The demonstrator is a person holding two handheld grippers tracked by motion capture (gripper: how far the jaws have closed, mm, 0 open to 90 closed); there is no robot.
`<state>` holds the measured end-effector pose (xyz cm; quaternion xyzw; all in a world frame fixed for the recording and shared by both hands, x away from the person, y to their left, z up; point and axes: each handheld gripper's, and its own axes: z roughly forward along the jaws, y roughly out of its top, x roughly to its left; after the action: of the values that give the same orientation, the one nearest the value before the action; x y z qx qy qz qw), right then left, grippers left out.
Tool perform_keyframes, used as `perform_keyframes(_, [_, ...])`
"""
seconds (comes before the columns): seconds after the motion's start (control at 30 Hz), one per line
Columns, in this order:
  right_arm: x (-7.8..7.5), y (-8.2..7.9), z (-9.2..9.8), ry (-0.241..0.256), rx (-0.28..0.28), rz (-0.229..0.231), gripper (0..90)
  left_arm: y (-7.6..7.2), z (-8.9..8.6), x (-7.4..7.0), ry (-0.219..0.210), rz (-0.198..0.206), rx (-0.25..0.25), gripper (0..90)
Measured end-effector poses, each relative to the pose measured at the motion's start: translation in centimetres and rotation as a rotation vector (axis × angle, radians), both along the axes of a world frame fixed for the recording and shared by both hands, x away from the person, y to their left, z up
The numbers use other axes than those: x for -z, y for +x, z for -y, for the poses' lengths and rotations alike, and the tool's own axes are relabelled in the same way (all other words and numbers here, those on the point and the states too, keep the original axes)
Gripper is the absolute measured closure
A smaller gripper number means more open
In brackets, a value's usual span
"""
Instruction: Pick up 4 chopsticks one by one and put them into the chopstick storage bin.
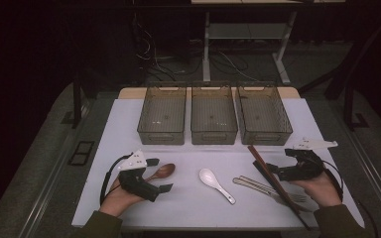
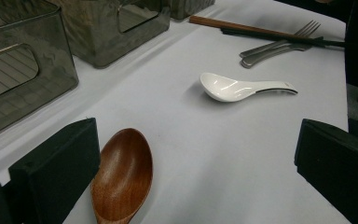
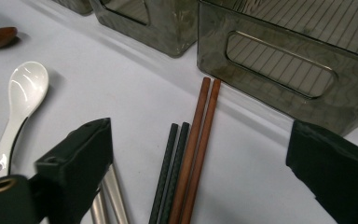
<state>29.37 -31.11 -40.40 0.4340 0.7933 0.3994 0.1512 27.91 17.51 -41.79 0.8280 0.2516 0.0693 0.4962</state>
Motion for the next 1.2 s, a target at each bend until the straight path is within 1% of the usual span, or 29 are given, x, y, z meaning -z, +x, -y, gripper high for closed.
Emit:
perform_keyframes(0.03, [0.0, 0.2, -0.1, -0.004, -0.004, -0.003, 13.9, 0.0, 0.0, 0.0, 0.003, 0.002, 0.001, 0.0])
perform_keyframes(0.07, [0.1, 0.6, -0.2, -0.008, 0.001, -0.019, 15.0, 0.0, 0.1, 0.0, 0.004, 0.001, 0.001, 0.0])
perform_keyframes(0.13, [0.2, 0.9, -0.3, -0.011, -0.001, -0.024, 16.4, 0.0, 0.1, 0.0, 0.003, 0.002, 0.002, 0.0])
perform_keyframes(0.17, [0.2, 1.3, -0.4, -0.021, -0.002, -0.029, 20.2, 0.0, 0.1, 0.0, 0.004, 0.001, 0.002, 0.0])
perform_keyframes(0.2, [0.3, 1.4, -0.4, -0.017, 0.001, -0.039, 22.1, 0.0, 0.1, 0.0, 0.005, 0.000, 0.000, 0.0])
perform_keyframes(0.23, [0.3, 1.7, -0.4, -0.027, 0.001, -0.034, 23.1, 0.0, 0.1, 0.1, 0.005, 0.001, 0.000, 0.0])
perform_keyframes(0.33, [0.6, 1.9, -0.4, -0.035, 0.009, -0.053, 28.3, 0.0, 0.1, 0.1, 0.013, 0.005, 0.004, 0.0])
perform_keyframes(0.37, [0.6, 1.9, -0.4, -0.040, 0.010, -0.065, 30.8, -0.1, 0.1, 0.1, 0.014, 0.003, 0.004, 0.0])
perform_keyframes(0.4, [0.6, 1.9, -0.4, -0.040, 0.010, -0.065, 30.8, -0.1, 0.2, 0.1, 0.015, 0.003, 0.005, 0.0])
perform_keyframes(0.43, [0.7, 1.9, -0.3, -0.047, 0.008, -0.062, 32.9, -0.1, 0.2, 0.2, 0.017, 0.003, 0.007, 0.0])
perform_keyframes(0.53, [0.8, 1.8, -0.2, -0.050, 0.010, -0.078, 39.6, 0.0, 0.2, 0.2, 0.026, 0.002, 0.011, 0.0])
perform_keyframes(0.6, [1.0, 1.7, -0.2, -0.056, 0.009, -0.102, 44.1, -0.1, 0.2, 0.2, 0.029, 0.002, 0.010, 0.0])
perform_keyframes(0.67, [1.1, 1.6, -0.1, -0.065, 0.003, -0.108, 47.6, 0.0, 0.2, 0.2, 0.024, 0.000, 0.008, 0.0])
perform_keyframes(0.8, [1.1, 1.5, 0.0, -0.058, 0.001, -0.120, 51.2, -0.1, 0.2, 0.2, 0.021, 0.001, 0.007, 0.0])
perform_keyframes(0.83, [1.0, 1.4, 0.1, -0.059, -0.001, -0.136, 55.3, -0.1, 0.2, 0.2, 0.020, 0.000, 0.007, 0.0])
perform_keyframes(0.87, [1.0, 1.4, 0.1, -0.059, -0.001, -0.136, 55.3, -0.1, 0.2, 0.3, 0.020, -0.002, 0.006, 0.0])
perform_keyframes(0.97, [1.3, 1.3, 0.2, -0.076, -0.006, -0.153, 62.1, 0.0, 0.1, 0.3, 0.020, -0.004, 0.003, 0.0])
perform_keyframes(1.0, [1.3, 1.3, 0.2, -0.076, -0.006, -0.153, 62.1, 0.0, 0.1, 0.3, 0.019, -0.006, 0.002, 0.0])
perform_keyframes(1.03, [1.5, 1.3, 0.2, -0.078, -0.014, -0.177, 63.8, 0.0, 0.1, 0.3, 0.019, -0.006, 0.002, 0.0])
perform_keyframes(1.07, [1.5, 1.3, 0.2, -0.078, -0.014, -0.177, 63.8, 0.0, 0.1, 0.3, 0.019, -0.006, 0.003, 0.0])
perform_keyframes(1.1, [1.8, 1.2, 0.1, -0.092, -0.021, -0.190, 65.3, 0.0, 0.1, 0.3, 0.022, -0.005, 0.005, 0.0])
perform_keyframes(1.17, [1.8, 1.2, 0.1, -0.095, -0.026, -0.193, 65.7, 0.0, 0.1, 0.3, 0.020, -0.004, 0.006, 0.0])
perform_keyframes(1.2, [1.9, 1.1, 0.0, -0.104, -0.022, -0.202, 66.5, 0.0, 0.1, 0.3, 0.019, -0.004, 0.006, 0.0])
